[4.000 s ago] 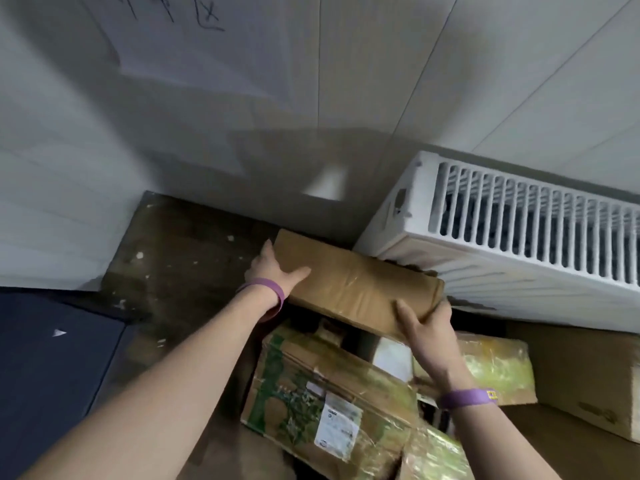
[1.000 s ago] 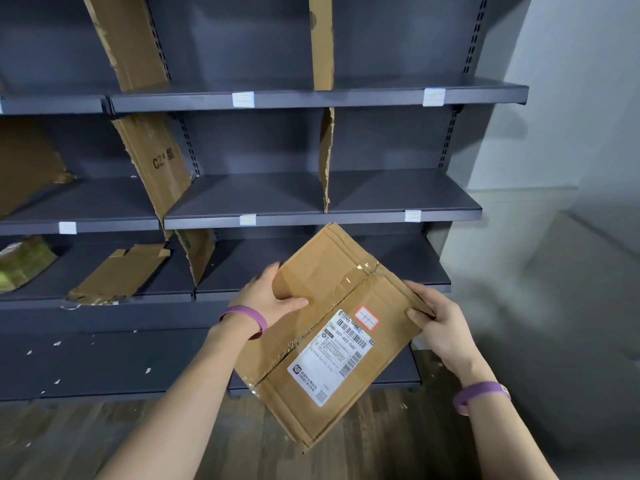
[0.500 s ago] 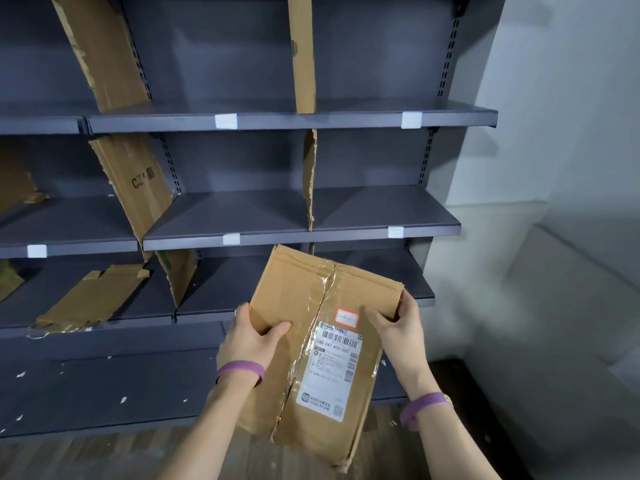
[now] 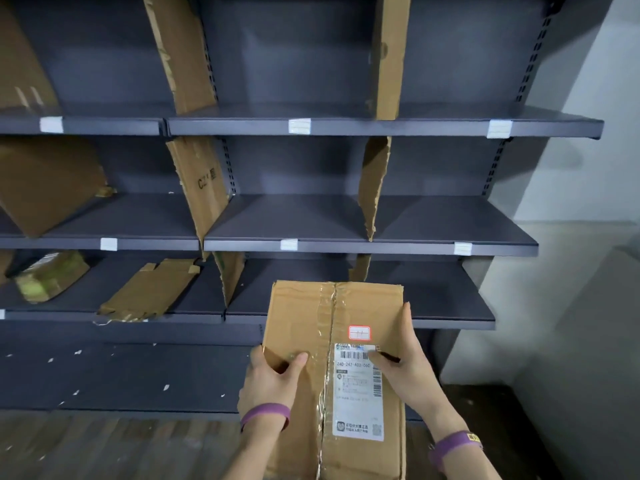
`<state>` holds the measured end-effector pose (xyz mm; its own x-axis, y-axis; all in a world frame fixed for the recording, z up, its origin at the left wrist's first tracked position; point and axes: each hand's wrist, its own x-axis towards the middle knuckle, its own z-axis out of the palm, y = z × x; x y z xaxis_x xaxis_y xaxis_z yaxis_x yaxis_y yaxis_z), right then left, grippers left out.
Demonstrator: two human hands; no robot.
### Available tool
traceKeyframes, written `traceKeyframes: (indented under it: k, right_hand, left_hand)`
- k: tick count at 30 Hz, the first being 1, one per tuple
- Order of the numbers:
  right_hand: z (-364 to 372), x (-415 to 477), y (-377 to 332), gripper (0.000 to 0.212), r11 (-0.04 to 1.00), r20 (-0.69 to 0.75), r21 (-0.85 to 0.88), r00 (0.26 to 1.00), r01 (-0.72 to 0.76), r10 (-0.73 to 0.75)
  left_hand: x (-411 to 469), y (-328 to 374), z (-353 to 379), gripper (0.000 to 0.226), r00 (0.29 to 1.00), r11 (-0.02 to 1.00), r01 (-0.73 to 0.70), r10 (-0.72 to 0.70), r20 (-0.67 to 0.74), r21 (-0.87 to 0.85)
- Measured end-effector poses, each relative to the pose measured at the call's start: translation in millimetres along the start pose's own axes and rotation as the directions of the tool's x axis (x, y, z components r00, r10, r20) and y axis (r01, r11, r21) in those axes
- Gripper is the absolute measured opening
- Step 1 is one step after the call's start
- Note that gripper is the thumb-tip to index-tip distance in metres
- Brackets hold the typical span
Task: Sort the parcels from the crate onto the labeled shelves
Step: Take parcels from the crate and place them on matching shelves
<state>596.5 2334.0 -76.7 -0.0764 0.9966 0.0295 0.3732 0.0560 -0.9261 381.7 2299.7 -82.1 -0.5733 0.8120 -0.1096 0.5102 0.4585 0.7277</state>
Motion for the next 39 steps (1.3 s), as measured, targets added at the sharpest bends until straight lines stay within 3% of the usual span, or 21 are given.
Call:
traceKeyframes:
  k: [5,12,16,25,30,32,34,39]
  right_hand:
    - [54,15,-6,0.112,0.999,0.051,0.031,0.998,0.024,-0.025]
    - [88,32,-25,0.099,0.994,0.079,0.104,0.997,-0.03,0.022]
    - [88,48,-28,0.08,0.992,0.044,0.126,0.999,-0.012,0.006]
    - [67,108,-56,0.071,0.965,0.029,0.213,0.987,0.15,-0.16]
    - [49,147,-80,0.064,0.951,-0.026,0.281,0.992,0.128,-0.125]
    - [45,162,-85,0.062,0.965,-0.054,0.221,0.989,0.143,-0.134]
    - [43,181,-93,0.06,0.973,-0.07,0.17,0.987,0.155,-0.144]
    - [54,225,-119,0.083,0.982,-0.034,0.031,0.982,0.187,-0.186]
  left_hand:
    - [40,-25,-32,0.069,0.996,0.999,0.028,-0.031,-0.078,-0.033]
    - [67,-38,-51,0.067,0.99,0.995,0.083,-0.089,-0.106,-0.057]
    - [77,-26,-49,0.068,0.991,0.993,0.075,-0.084,-0.104,-0.09]
    - [108,31,-71,0.073,0.99,0.979,0.015,-0.044,-0.135,-0.204]
    - [144,67,-93,0.05,0.987,0.971,-0.099,0.068,-0.147,-0.216]
    - [156,81,-97,0.045,0.989,0.975,-0.122,0.103,-0.108,-0.184]
    - [170,93,-98,0.051,0.987,0.973,-0.157,0.147,-0.069,-0.17]
    - [217,115,-99,0.081,0.956,0.958,-0.28,0.284,0.072,-0.061]
